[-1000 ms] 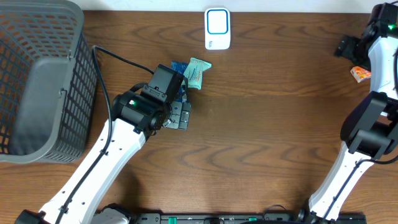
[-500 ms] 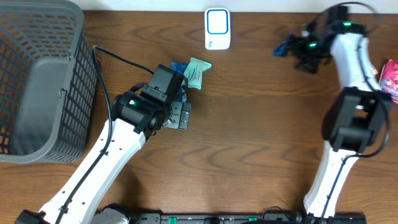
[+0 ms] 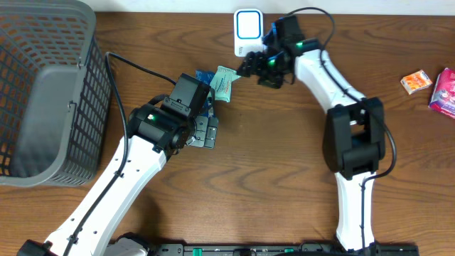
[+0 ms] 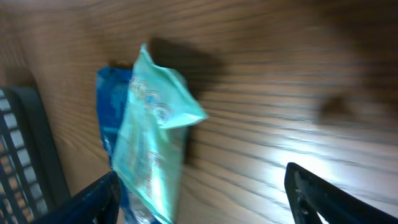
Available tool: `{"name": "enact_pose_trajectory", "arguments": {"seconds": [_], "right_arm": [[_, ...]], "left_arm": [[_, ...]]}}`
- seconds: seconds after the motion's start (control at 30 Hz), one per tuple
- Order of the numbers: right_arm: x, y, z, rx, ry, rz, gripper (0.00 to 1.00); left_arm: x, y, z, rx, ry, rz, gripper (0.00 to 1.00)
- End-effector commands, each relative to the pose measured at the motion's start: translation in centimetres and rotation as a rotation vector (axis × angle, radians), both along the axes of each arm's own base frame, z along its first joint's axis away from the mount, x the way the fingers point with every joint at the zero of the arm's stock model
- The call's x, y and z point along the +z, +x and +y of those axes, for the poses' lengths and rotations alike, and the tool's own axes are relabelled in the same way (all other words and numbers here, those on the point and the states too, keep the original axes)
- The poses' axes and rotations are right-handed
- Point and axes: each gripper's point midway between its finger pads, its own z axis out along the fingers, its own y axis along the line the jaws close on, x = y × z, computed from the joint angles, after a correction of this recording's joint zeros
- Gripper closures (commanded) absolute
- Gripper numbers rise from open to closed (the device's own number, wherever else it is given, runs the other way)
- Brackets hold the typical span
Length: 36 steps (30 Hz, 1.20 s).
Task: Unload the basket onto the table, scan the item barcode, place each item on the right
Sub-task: 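Reach the right gripper to the mint-green pack and grasp it, then lift the green pack toward the scanner window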
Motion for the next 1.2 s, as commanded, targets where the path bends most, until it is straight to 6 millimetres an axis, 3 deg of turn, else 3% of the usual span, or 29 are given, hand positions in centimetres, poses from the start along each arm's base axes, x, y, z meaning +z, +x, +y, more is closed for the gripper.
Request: {"name": "enact_pose_trajectory", "arguments": {"seconds": [0.0,0.23,0.37,0.53,0.63,0.73,0.93,1.17], "right_arm": [[-0.3,-0.4,2.3,-0.093,-0.041,0.016,0.18],[-1.2,-0.6,4.1,-0.232,-0.215,-0.058,0.26],[-1.2,-0.5,5.0,-0.228,-0.21,-0.086,0.28],[-3.9,-1.1,5.0,-0.227,-0.237,-0.036,0.3],[-5.8,-1.9,4.8,-0.215,-0.26,0.012,0.4],[-6.9,-3.0,3.7,-0.214,-0.302,0.07,0.57],[-6.0,-4.0,1.7,-0.142,-0.36,0.087,0.7],[-2.4,-5.9,-1.4,0.015,-0.442,0.075,0.65]], "left_arm": [[-0.1,0.0,0.2,0.003,0.008,0.004,0.02],[-0.1,0.0,0.2,0.003,0.008,0.004,0.02],[-0.2,0.0,0.2,0.003,0.009,0.004,0.02],[-0.1,0.0,0.2,0.003,0.008,0.004,0.02],[-0.2,0.0,0.2,0.003,0.009,0.004,0.02],[-0.1,0.0,0.2,0.003,0.008,0.004,0.02],[-0.1,0.0,0.2,0.003,0.008,0.004,0.02],[-0.1,0.0,0.2,0.003,0.008,0.004,0.02]]}}
